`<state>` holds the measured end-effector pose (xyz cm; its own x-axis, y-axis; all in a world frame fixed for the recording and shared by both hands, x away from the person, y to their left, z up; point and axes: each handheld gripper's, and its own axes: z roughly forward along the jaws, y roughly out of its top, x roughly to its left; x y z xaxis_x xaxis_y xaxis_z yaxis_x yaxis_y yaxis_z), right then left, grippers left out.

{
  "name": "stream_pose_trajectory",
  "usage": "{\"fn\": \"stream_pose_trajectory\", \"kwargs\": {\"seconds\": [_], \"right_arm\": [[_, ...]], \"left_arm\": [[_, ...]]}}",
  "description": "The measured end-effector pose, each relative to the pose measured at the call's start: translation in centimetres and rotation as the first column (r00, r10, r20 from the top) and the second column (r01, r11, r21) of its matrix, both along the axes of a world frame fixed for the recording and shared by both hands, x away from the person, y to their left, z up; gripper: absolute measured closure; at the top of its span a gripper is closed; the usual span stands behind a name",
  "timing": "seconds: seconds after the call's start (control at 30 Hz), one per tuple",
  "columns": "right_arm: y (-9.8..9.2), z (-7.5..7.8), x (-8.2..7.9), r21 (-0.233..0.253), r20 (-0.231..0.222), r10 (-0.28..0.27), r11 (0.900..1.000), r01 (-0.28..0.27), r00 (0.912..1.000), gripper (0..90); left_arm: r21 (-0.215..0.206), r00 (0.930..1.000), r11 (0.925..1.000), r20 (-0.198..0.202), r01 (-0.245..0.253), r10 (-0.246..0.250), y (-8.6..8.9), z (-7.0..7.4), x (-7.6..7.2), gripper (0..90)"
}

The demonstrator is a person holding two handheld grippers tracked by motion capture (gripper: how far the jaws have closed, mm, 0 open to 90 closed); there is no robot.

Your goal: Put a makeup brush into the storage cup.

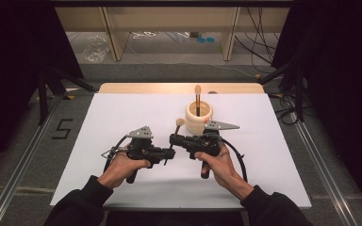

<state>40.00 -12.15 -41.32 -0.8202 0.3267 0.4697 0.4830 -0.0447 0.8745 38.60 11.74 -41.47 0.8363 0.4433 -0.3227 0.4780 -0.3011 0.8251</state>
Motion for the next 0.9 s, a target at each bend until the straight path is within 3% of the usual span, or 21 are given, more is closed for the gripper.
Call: {"fn": "stream_pose_trajectory", "kwargs": {"seconds": [0.2,0.27,0.4,0.43,0.53,0.67,0.73,0.9], "right_arm": [[0.1,0.3,-0.2,-0.029,0.021,0.009,1.0,-0.008,0.9997,83.3],[0.0,0.3,-0.1,-0.03,0.059,0.006,1.0,-0.004,0.9982,83.3],[0.0,0.6,-0.3,-0.083,0.082,0.009,0.997,-0.002,0.9966,83.3],[-0.1,0.8,-0.3,-0.104,0.106,0.01,0.995,0.001,0.9943,83.3],[-0.2,1.1,-0.3,-0.125,0.12,0.009,0.992,0.006,0.9927,83.3],[-0.4,1.4,-0.2,-0.167,0.151,0.009,0.986,0.017,0.9886,83.3],[-0.8,1.6,-0.1,-0.207,0.16,0.003,0.978,0.031,0.987,83.3],[-1.7,2.2,0.5,-0.245,0.191,-0.025,0.967,0.072,0.9813,83.3]], "left_arm": [[0.016,0.9997,0.9999,0.022,-0.002,0.002,0.1,0.0,-0.2,75.3],[0.019,0.9996,0.9998,0.029,-0.007,0.007,0.2,0.1,-0.2,71.3],[0.024,0.9993,0.9996,0.037,-0.013,0.012,0.5,0.2,-0.3,67.2],[0.025,0.999,0.9996,0.044,-0.011,0.009,0.6,0.2,-0.3,65.7],[0.023,0.9987,0.9997,0.051,-0.007,0.006,0.7,0.2,-0.5,64.3],[0.033,0.9981,0.9994,0.061,-0.01,0.008,0.7,0.1,-0.6,58.1],[0.039,0.9977,0.9992,0.067,-0.012,0.01,0.7,0.0,-0.8,55.2],[0.079,0.9961,0.9967,0.087,-0.019,0.012,0.9,-0.2,-1.4,45.3]]}}
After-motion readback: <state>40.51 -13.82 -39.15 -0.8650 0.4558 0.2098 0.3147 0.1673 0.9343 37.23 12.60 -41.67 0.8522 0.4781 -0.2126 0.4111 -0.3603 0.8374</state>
